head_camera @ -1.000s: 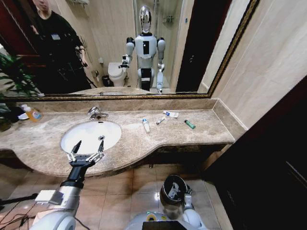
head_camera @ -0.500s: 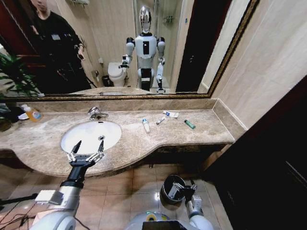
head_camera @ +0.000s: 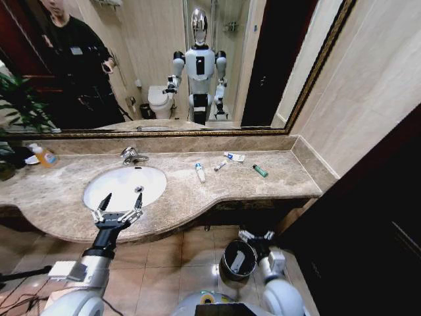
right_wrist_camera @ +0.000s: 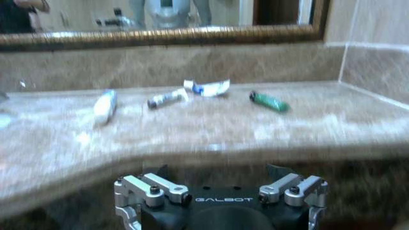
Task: Pick up the trash from the sink and place it in the trash bin.
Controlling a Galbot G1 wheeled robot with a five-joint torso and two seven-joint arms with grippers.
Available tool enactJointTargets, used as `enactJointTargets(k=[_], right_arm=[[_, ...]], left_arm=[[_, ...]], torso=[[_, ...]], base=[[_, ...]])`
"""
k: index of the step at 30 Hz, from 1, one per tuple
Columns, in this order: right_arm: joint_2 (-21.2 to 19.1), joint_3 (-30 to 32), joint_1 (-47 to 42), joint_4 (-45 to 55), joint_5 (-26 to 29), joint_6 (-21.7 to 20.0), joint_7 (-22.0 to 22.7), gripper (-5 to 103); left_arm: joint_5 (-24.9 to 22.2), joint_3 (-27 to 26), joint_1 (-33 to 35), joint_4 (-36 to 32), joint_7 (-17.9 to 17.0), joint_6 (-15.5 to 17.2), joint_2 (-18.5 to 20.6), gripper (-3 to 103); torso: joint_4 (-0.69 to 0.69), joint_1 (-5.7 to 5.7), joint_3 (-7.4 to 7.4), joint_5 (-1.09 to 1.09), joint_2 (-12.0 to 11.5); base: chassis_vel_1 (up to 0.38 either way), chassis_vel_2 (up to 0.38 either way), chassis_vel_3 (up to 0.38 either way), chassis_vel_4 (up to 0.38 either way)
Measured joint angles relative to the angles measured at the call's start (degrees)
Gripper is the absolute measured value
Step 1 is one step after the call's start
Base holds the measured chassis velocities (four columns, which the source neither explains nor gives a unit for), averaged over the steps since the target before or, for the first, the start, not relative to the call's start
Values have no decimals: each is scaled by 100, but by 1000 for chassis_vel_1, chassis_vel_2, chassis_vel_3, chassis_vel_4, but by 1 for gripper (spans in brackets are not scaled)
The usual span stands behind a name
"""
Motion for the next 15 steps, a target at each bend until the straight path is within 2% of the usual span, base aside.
enactJointTargets(k=[3,6,12,15], right_arm=[[-131,60,196,40,156,-111,-131,100],[-416,237,463,77,412,-266,-524,100],[-732,547,694,9,686,-276,-1045,100],[-1131,593,1114,-298,1059,-275,-1228,100]], left_arm=[[0,0,0,0,0,0,0,100],[0,0,0,0,0,0,0,100],[0,0,0,0,0,0,0,100],[0,0,0,0,0,0,0,100]], torso=[[0,0,0,0,0],[0,0,0,0,0],[-1,0,0,1,0],[-1,0,0,1,0]], base=[[0,0,0,0],[0,0,0,0],[0,0,0,0],[0,0,0,0]])
